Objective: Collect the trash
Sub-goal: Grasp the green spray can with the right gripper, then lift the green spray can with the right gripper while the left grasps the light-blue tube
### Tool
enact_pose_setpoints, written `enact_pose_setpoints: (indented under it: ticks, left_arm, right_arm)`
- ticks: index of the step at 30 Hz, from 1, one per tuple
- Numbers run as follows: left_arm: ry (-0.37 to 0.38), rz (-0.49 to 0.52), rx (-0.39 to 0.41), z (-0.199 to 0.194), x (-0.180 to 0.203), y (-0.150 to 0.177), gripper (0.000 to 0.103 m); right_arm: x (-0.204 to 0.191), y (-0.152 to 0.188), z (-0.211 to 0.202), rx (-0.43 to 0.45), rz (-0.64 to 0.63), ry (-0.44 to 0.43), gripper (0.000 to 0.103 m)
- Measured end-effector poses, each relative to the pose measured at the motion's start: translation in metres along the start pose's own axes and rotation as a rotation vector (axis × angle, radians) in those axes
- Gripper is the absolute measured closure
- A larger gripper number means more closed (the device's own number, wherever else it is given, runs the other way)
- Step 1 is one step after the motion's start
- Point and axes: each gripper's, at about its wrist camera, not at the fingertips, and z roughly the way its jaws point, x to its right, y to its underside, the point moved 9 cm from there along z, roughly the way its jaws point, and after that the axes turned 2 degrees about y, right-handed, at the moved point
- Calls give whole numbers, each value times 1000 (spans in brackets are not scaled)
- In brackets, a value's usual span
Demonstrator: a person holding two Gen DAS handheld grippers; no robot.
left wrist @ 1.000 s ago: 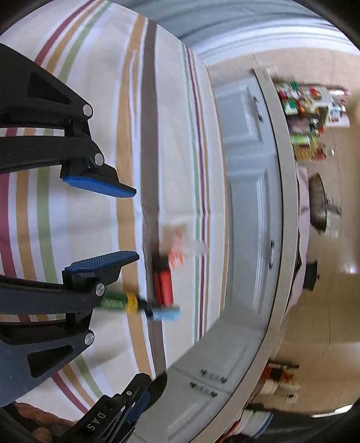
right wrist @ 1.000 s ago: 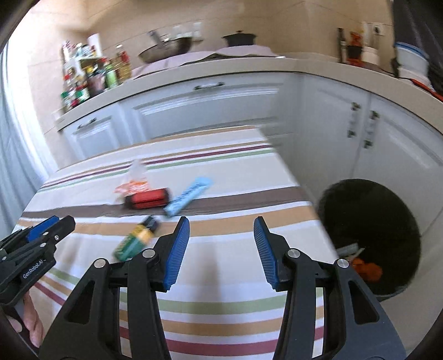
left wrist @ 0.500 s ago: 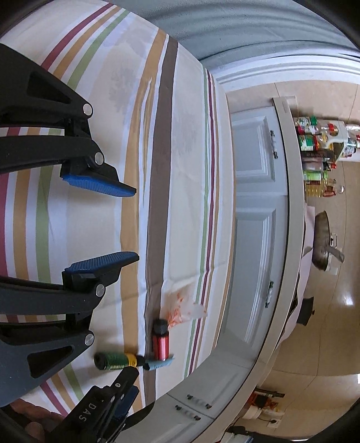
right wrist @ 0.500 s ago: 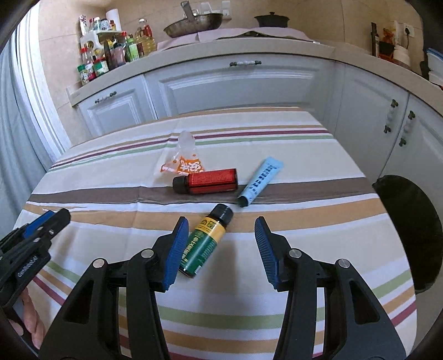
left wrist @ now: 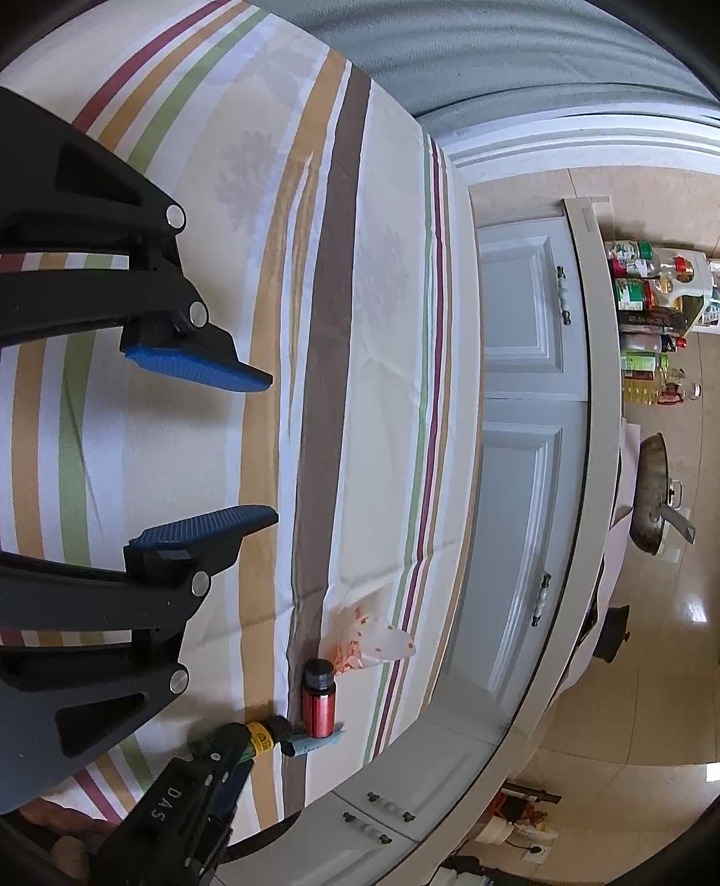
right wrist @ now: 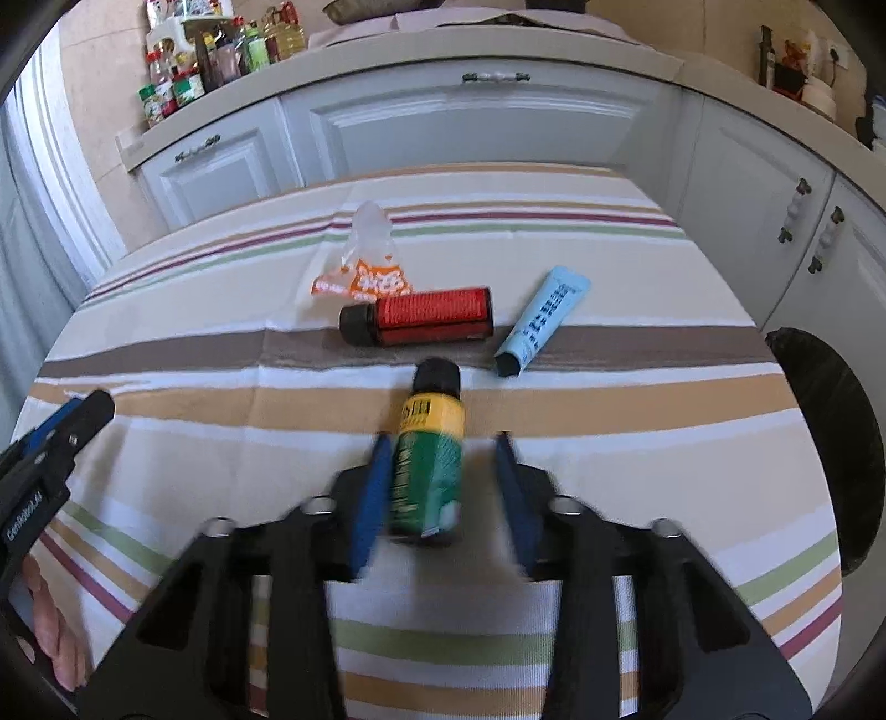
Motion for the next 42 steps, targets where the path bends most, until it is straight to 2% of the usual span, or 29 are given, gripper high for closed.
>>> enact_pose_setpoints:
  ticks: [1,7,13,17,27,35,42]
  left_arm:
    - [3,2,0,0,2,0,60]
    - [20,15,-6,0,13,1,60]
    - [61,39,-14,0,41,2,60]
    - [111,85,-24,2,75,3,60]
    - [213,177,-71,21,158,6,60]
    - [218,232,-106,41,198,3,60]
    - [208,276,-133,58,219,1,60]
  right_arm:
    - [0,0,-1,-1,-7,-2,80]
    - [0,6,-9,14,-31,-25,80]
    - [13,6,-28,66,-50,3,80]
    - [37,5,-39,89,-19,27,80]
    - [129,9,-58,136,105,119,80]
    - [192,17,-59,145,199,153,80]
    - [223,21,-58,147,246,161,80]
